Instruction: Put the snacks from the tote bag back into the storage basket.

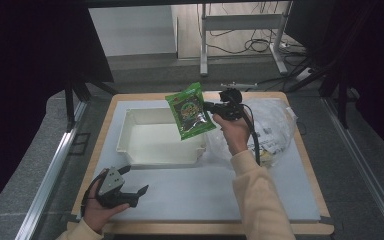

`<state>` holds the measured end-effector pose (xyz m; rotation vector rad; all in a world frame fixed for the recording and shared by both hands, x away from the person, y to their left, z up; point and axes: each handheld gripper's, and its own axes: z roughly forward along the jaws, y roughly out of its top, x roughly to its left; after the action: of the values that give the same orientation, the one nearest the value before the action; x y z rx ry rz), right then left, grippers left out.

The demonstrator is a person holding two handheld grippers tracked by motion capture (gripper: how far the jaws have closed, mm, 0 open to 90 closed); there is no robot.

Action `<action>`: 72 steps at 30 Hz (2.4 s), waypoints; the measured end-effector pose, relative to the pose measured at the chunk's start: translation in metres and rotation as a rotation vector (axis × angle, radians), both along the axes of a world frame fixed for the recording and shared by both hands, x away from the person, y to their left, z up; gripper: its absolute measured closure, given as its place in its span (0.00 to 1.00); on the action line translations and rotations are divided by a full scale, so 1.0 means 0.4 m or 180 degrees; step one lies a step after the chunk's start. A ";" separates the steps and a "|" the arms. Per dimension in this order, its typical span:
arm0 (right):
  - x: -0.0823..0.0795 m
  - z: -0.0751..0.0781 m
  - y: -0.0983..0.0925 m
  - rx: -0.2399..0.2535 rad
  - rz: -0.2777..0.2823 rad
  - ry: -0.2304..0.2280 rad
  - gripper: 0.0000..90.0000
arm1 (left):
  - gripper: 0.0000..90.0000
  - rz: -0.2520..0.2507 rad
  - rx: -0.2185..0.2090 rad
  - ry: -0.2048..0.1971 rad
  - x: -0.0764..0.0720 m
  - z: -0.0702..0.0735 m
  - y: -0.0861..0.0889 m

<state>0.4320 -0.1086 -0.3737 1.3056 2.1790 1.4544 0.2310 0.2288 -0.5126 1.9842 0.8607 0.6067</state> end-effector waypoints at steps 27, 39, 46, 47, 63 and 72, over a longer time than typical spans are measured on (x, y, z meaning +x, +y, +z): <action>0.013 -0.054 0.087 0.0036 0.0132 0.0087 1.00 | 0.13 0.0003 -0.0006 -0.0001 0.000 0.000 0.001; 0.014 -0.087 0.135 0.0025 0.0173 0.0159 1.00 | 0.13 0.0003 -0.0021 0.0002 0.000 0.001 0.002; 0.019 -0.104 0.155 0.0016 0.0184 0.0205 1.00 | 0.13 0.0004 -0.0023 0.0002 0.000 0.001 0.003; 0.019 -0.109 0.161 0.0007 0.0193 0.0218 1.00 | 0.13 0.0000 -0.0021 0.0003 0.000 0.001 0.003; 0.025 -0.147 0.201 0.0013 0.0206 0.0279 1.00 | 0.13 -0.0014 -0.0010 0.0011 0.001 0.000 0.004; 0.028 -0.162 0.222 0.0005 0.0230 0.0321 1.00 | 0.13 -0.0013 -0.0009 0.0013 0.001 0.001 0.003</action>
<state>0.4430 -0.0197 -0.4384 1.3418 2.3117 1.4459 0.2313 0.2301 -0.5124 1.9849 0.8592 0.5991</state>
